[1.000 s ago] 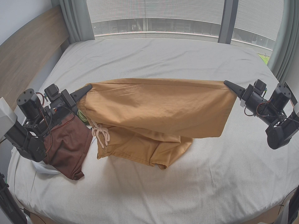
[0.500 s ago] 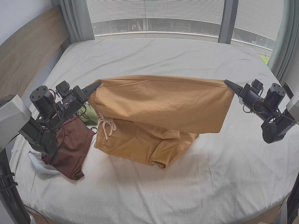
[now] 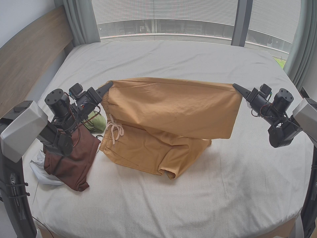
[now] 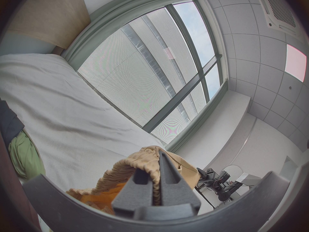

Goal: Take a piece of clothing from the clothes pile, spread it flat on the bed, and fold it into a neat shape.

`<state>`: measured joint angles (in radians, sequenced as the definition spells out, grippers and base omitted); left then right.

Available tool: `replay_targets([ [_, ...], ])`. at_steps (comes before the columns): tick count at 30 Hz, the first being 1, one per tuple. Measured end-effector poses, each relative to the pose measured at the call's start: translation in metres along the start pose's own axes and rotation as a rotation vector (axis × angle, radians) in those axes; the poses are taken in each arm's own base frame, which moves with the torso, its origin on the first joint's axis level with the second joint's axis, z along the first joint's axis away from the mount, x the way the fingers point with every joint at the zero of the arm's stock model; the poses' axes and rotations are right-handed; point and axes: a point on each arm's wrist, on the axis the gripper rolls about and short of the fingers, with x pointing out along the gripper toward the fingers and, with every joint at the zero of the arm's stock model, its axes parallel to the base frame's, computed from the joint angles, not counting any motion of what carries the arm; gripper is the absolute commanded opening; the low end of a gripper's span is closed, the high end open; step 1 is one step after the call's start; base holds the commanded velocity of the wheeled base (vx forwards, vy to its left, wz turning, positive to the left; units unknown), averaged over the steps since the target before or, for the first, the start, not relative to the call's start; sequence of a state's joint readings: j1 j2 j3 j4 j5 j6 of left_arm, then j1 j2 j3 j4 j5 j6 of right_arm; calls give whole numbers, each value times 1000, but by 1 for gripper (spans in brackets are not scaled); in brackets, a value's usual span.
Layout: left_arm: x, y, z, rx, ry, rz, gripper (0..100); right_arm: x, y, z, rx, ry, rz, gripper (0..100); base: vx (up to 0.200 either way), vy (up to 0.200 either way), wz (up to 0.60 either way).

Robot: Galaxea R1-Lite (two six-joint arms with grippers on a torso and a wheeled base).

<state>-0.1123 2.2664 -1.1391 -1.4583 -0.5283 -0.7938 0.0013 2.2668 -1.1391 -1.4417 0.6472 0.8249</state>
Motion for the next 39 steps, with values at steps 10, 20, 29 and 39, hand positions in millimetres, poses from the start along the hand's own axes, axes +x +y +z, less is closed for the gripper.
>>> replay_targets([
  [10,23,20,-10,5,-13,-13,0,15,-26,4,-14,-21,-5,0,0,0,0],
  [20,43,35,-17,3,-25,-11,0,22,-46,7,-20,-32,-17,0,0,0,0],
  [29,54,42,-15,-8,-24,12,100,32,-58,11,-30,-43,-12,100,0,0,0],
  [39,72,50,-14,-90,31,122,100,38,-70,21,-39,-55,-28,100,0,0,0],
])
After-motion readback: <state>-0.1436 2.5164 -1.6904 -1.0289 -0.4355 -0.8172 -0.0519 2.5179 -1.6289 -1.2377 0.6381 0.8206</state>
